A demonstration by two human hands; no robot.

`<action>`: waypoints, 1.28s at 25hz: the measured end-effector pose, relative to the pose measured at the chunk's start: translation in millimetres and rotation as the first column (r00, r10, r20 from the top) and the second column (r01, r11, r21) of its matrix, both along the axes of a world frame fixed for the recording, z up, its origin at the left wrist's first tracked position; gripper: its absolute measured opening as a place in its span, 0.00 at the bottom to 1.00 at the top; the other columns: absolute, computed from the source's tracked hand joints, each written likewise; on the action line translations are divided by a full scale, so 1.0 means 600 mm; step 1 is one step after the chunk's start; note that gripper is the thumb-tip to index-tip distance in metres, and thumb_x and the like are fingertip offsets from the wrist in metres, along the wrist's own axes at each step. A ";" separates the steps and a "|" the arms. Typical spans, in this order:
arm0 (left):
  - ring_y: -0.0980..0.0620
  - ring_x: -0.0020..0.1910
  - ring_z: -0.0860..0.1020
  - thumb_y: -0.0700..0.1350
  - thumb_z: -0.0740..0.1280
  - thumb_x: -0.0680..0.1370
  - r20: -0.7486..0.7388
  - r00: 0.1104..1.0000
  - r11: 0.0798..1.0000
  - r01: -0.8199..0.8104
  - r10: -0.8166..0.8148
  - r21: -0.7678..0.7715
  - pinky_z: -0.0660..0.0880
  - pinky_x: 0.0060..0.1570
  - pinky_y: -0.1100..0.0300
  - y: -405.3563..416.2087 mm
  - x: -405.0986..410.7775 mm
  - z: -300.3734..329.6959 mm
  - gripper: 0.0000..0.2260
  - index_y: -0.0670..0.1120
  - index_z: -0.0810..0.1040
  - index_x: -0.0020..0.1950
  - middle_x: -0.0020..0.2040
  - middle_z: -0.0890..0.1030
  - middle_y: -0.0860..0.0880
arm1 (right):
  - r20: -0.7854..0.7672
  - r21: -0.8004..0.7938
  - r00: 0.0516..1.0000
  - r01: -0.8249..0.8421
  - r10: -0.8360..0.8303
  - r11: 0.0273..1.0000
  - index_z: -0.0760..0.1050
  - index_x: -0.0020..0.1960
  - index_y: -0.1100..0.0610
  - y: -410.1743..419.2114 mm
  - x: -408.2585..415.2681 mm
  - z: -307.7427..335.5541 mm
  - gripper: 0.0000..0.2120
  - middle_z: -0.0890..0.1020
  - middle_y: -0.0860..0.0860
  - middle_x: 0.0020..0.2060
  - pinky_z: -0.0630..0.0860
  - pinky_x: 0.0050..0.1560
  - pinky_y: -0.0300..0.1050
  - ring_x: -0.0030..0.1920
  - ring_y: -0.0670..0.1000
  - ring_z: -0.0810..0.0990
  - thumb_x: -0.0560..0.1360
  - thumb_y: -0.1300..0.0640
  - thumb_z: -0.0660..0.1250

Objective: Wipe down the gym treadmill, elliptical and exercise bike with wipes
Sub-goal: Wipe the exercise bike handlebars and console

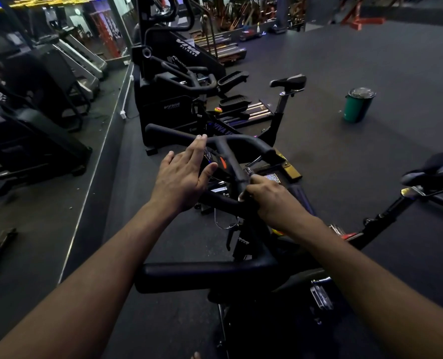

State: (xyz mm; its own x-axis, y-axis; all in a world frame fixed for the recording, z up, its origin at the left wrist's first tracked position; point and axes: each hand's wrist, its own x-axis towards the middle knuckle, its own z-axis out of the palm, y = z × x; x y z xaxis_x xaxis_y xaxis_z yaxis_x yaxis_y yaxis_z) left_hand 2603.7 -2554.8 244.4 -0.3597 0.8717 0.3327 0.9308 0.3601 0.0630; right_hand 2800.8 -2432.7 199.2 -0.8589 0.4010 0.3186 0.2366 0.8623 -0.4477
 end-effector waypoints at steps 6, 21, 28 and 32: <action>0.50 0.82 0.49 0.60 0.50 0.84 -0.227 0.973 0.999 0.041 -0.045 -0.023 0.46 0.77 0.32 0.000 0.008 -0.002 0.30 0.48 0.53 0.83 0.84 0.53 0.49 | -0.060 -0.220 0.998 -0.018 0.005 0.975 0.84 0.50 0.51 0.010 0.069 -0.002 0.06 0.82 0.46 0.44 0.73 0.47 0.41 0.47 0.48 0.80 0.75 0.59 0.72; 0.50 0.77 0.67 0.56 0.46 0.87 -0.446 0.648 0.781 0.443 -0.618 -0.440 0.47 0.81 0.47 0.050 0.048 -0.033 0.26 0.46 0.67 0.79 0.76 0.72 0.49 | -0.030 -0.963 0.618 -0.228 -0.785 -0.143 0.78 0.54 0.62 0.064 0.121 -0.147 0.11 0.83 0.64 0.45 0.84 0.37 0.48 0.38 0.58 0.84 0.72 0.69 0.71; 0.49 0.75 0.70 0.58 0.47 0.86 -0.483 0.634 0.794 0.430 -0.604 -0.429 0.48 0.81 0.45 0.050 0.052 -0.033 0.28 0.44 0.69 0.78 0.75 0.73 0.48 | -0.196 -0.728 0.677 -0.585 -0.709 -0.357 0.73 0.69 0.65 0.035 0.121 -0.114 0.18 0.81 0.63 0.59 0.83 0.55 0.46 0.49 0.56 0.85 0.81 0.60 0.59; 0.46 0.73 0.73 0.58 0.48 0.87 -0.490 0.636 0.803 0.454 -0.596 -0.386 0.53 0.80 0.44 0.050 0.054 -0.034 0.27 0.43 0.71 0.76 0.73 0.75 0.46 | -0.091 -0.732 0.717 -0.518 -0.691 -0.442 0.77 0.66 0.65 -0.017 0.160 -0.135 0.21 0.80 0.60 0.64 0.76 0.65 0.47 0.59 0.55 0.81 0.81 0.53 0.59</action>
State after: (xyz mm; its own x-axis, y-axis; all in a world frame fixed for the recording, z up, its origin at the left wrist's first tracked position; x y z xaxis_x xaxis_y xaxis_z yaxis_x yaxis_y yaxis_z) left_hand 2636.0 -2525.0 223.9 0.3743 0.9220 0.0993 0.7952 -0.2641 -0.5458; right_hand 2896.9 -2443.1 118.0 -0.6757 0.5983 -0.4306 -0.4856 -0.8008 -0.3507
